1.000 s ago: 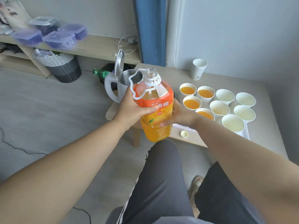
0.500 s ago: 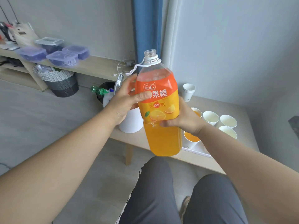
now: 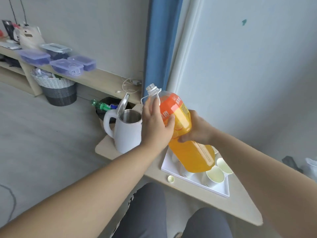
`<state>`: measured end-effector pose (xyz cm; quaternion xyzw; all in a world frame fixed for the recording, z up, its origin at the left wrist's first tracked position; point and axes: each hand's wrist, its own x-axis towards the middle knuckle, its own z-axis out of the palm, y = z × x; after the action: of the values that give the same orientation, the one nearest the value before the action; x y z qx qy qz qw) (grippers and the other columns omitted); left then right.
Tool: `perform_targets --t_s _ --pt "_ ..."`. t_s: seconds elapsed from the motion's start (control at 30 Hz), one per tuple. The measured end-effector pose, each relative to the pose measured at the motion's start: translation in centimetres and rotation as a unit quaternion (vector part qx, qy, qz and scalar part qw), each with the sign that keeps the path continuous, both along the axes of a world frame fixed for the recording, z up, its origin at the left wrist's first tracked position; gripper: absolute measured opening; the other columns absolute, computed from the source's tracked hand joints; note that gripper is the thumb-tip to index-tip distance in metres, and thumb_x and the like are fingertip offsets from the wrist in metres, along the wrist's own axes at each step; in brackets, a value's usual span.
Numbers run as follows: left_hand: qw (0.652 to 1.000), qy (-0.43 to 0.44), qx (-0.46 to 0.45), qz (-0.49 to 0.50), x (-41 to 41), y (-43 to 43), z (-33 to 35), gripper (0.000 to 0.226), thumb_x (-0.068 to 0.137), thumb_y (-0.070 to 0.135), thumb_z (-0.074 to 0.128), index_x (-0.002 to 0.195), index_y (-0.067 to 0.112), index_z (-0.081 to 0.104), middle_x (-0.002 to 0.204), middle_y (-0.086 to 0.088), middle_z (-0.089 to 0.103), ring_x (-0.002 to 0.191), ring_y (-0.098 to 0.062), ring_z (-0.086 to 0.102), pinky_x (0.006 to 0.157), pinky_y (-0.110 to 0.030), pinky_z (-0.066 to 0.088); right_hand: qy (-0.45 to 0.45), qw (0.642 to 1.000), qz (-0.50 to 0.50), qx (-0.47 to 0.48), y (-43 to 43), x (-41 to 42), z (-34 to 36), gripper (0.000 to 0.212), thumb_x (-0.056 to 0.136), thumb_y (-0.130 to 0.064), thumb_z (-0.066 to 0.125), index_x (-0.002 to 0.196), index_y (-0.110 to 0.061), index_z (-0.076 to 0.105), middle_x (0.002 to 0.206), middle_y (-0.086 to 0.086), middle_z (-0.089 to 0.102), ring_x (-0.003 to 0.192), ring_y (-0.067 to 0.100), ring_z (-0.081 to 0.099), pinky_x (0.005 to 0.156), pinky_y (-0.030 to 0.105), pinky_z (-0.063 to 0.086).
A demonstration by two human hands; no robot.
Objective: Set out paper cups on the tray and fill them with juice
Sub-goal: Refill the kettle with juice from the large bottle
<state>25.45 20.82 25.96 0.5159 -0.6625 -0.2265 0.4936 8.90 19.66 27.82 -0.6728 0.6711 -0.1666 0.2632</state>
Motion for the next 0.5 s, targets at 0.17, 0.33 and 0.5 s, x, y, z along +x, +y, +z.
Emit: perform_targets --t_s 0.17,0.33,0.5 --pt "0.992 0.077 0.064 0.082 -2.6 -1.1 0.0 0.077 0.088 0.033 0.062 0.15 0.015 0.02 0.155 -0.008 0.015 0.142 -0.025 0.015 0.111 -0.029 0.023 0.098 0.995 0.005 0.016 -1.6 0.2 0.7 0.104 0.063 -0.031 0.086 0.143 -0.022 0.02 0.121 -0.001 0.048 0.105 0.02 0.051 0.08 0.032 0.047" --pt "0.982 0.114 0.116 0.092 -3.1 -2.6 -0.5 0.083 0.086 0.039 0.065 0.151 0.021 0.017 0.156 -0.006 0.014 0.142 -0.025 0.014 0.109 -0.035 0.03 0.164 0.985 -0.001 0.046 -3.0 0.6 0.6 0.106 0.062 -0.034 0.087 0.143 -0.021 0.019 0.123 0.003 0.05 0.102 0.022 0.051 0.082 0.035 0.05" --pt "0.972 0.132 0.167 0.103 -2.6 -3.9 -1.7 0.083 0.085 0.042 0.065 0.15 0.02 0.019 0.155 -0.007 0.015 0.14 -0.028 0.018 0.107 -0.038 0.033 0.219 0.973 0.012 0.072 -4.5 1.4 0.2 0.108 0.059 -0.036 0.088 0.143 -0.019 0.021 0.12 0.004 0.051 0.104 0.025 0.054 0.086 0.038 0.053"
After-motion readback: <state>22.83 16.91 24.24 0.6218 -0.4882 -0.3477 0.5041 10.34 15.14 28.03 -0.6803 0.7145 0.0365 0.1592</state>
